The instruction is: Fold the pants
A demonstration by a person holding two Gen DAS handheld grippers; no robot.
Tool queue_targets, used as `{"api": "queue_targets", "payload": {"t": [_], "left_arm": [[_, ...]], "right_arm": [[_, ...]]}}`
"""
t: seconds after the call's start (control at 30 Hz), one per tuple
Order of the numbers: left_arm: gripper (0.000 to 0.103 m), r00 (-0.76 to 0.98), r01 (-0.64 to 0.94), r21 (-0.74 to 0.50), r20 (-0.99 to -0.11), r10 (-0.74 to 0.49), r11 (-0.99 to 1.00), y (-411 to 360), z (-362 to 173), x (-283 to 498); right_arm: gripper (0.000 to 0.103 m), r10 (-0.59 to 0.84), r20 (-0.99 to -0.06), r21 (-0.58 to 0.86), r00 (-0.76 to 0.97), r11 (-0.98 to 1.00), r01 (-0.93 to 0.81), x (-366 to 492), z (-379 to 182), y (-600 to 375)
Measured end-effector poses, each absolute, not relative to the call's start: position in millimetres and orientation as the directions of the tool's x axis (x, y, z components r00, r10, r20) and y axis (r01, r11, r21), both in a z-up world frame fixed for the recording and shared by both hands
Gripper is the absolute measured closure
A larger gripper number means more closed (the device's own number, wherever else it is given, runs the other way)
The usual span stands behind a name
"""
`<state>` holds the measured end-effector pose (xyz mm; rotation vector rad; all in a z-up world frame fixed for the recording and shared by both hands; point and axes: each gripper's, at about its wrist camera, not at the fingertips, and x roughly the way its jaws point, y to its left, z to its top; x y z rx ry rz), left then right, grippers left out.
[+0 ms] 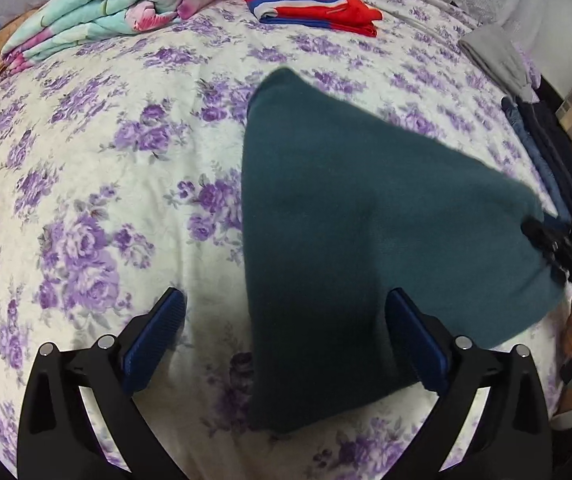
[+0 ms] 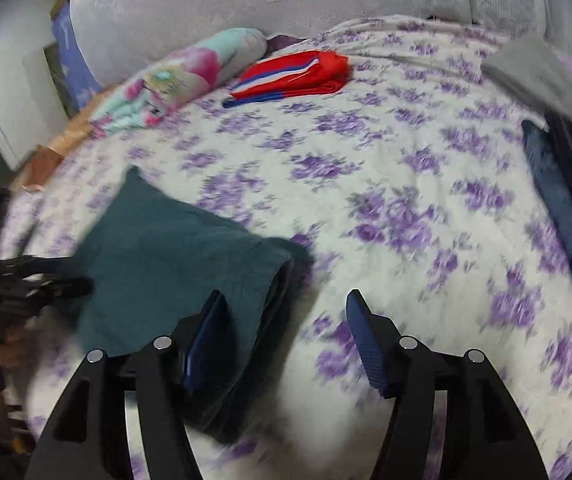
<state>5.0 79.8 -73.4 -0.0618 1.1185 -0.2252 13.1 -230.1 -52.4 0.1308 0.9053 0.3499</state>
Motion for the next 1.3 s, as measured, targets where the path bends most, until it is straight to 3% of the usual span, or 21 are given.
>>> {"api": "queue_targets", "payload": {"t": [0.13,0.3,0.4,0.47,0.5,0.57,0.6,0.73,1.13,1.2,1.27,1.3], "left_arm": [[0.005,0.426,0.154,-0.247,-0.857,-0.29,0.957,87,-60,22],[0.005,0.284,0.156,-0.334,-0.886,-0.366,0.93,75,-85,61],[0.005,0.314,0.214,-0.242,-0.9,-0.302,0.946,60,-87,60],[0.008,0.328,0.203,-0.216,-0.904,-0.274,0.955,56,-86,60],[0.024,0.343,0.2,-0.195,-0.904,-0.255,0.96,53,-83,59],[0.059,0.362,0.227,-0.192,-0.894,-0.266,0.955,49,-73,53],[0.08,0.365,0.239,-0.195,-0.89,-0.274,0.951,46,-69,50],[0.082,0.428,0.292,-0.122,-0.87,-0.244,0.949,34,-56,35],[0.081,0.48,0.275,-0.147,-0.835,-0.268,0.95,34,-33,40],[0.081,0.49,0.27,-0.149,-0.829,-0.269,0.951,33,-33,43],[0.081,0.475,0.265,-0.163,-0.836,-0.275,0.951,33,-40,49],[0.08,0.462,0.254,-0.163,-0.846,-0.268,0.953,33,-47,53]], "right_arm": [[0.039,0.508,-0.714,0.446,0.482,0.861,-0.246,11,-58,-238],[0.039,0.496,-0.748,0.425,0.442,0.869,-0.254,19,-69,-213],[0.037,0.472,-0.757,0.394,0.452,0.881,-0.262,26,-73,-196],[0.044,0.452,-0.764,0.369,0.459,0.891,-0.263,29,-72,-184],[0.05,0.441,-0.768,0.352,0.464,0.896,-0.271,29,-71,-179],[0.076,0.439,-0.765,0.329,0.471,0.895,-0.3,24,-64,-173],[0.079,0.442,-0.763,0.323,0.471,0.893,-0.314,22,-60,-171],[0.081,0.464,-0.736,0.314,0.492,0.879,-0.359,10,-44,-171],[0.081,0.454,-0.694,0.289,0.559,0.886,-0.362,23,-23,-185],[0.078,0.432,-0.7,0.273,0.568,0.898,-0.346,28,-28,-186],[0.064,0.335,-0.734,0.186,0.59,0.936,-0.299,35,-39,-187],[0.062,0.249,-0.749,0.109,0.614,0.96,-0.257,37,-44,-188]]}}
